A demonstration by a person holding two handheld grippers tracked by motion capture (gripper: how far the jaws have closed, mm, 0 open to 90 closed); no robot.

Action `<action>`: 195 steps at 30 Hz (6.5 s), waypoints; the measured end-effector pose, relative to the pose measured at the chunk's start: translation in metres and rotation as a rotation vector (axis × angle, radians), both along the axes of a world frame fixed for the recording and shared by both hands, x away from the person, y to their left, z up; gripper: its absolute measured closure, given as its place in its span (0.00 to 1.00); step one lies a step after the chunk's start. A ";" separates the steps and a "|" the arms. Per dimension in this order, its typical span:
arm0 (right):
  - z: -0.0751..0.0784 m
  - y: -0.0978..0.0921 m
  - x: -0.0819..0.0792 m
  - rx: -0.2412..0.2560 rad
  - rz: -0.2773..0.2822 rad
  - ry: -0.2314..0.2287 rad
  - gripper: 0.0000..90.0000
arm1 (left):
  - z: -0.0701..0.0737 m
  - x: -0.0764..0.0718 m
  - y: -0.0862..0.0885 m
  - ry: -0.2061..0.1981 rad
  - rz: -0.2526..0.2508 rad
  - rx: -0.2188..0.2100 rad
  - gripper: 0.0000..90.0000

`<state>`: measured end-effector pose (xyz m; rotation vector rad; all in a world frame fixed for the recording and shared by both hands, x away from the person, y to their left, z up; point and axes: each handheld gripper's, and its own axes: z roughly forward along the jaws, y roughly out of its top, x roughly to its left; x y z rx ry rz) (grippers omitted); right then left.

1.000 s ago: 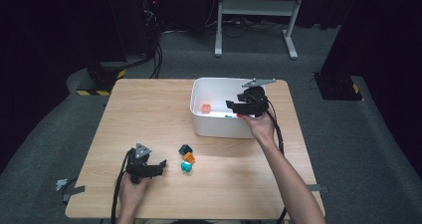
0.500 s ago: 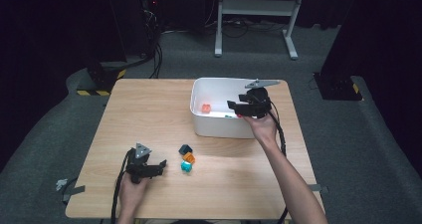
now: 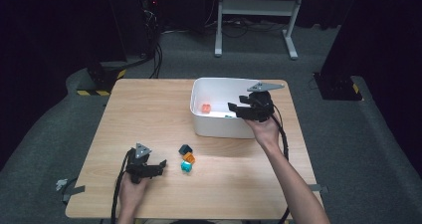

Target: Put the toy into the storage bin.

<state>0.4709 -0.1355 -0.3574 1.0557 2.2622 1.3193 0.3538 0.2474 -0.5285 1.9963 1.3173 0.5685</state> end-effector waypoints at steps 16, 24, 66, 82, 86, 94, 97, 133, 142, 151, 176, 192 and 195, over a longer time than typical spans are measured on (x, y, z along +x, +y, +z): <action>-0.005 -0.002 -0.032 0.057 0.056 -0.047 0.47 | 0.000 0.000 0.000 0.000 0.001 0.000 0.15; -0.010 0.003 -0.046 0.073 0.094 -0.054 0.48 | 0.000 0.000 0.000 0.000 0.001 0.000 0.15; -0.084 0.047 -0.091 0.042 0.226 0.044 0.54 | 0.000 0.000 0.000 0.000 0.002 -0.001 0.15; -0.121 0.078 -0.100 0.017 0.298 0.106 0.56 | 0.000 0.000 0.000 0.000 0.001 0.000 0.15; -0.127 0.086 -0.101 0.005 0.317 0.121 0.57 | 0.000 0.000 0.000 0.000 0.000 0.000 0.15; -0.139 0.097 -0.099 -0.012 0.325 0.146 0.58 | 0.000 0.000 0.000 0.000 0.000 0.000 0.15; -0.142 0.099 -0.098 -0.009 0.330 0.158 0.58 | 0.000 0.000 0.000 0.000 0.000 0.000 0.15; -0.156 0.122 -0.101 -0.075 0.368 0.152 0.74 | 0.000 0.000 0.000 0.000 0.000 0.000 0.15; -0.151 0.118 -0.105 -0.063 0.391 0.140 0.74 | 0.000 0.000 0.000 0.000 0.001 0.000 0.15; -0.140 0.109 -0.107 -0.037 0.406 0.124 0.74 | 0.000 0.000 0.000 0.001 0.002 -0.001 0.15; -0.113 0.080 -0.096 -0.017 0.349 0.083 0.74 | 0.000 0.000 0.000 0.000 0.001 0.000 0.15; -0.090 0.053 -0.086 0.006 0.279 0.074 0.74 | 0.000 0.000 0.000 0.000 0.001 0.000 0.15; -0.085 0.048 -0.085 0.007 0.268 0.062 0.74 | 0.000 0.000 0.000 0.000 0.000 0.000 0.15</action>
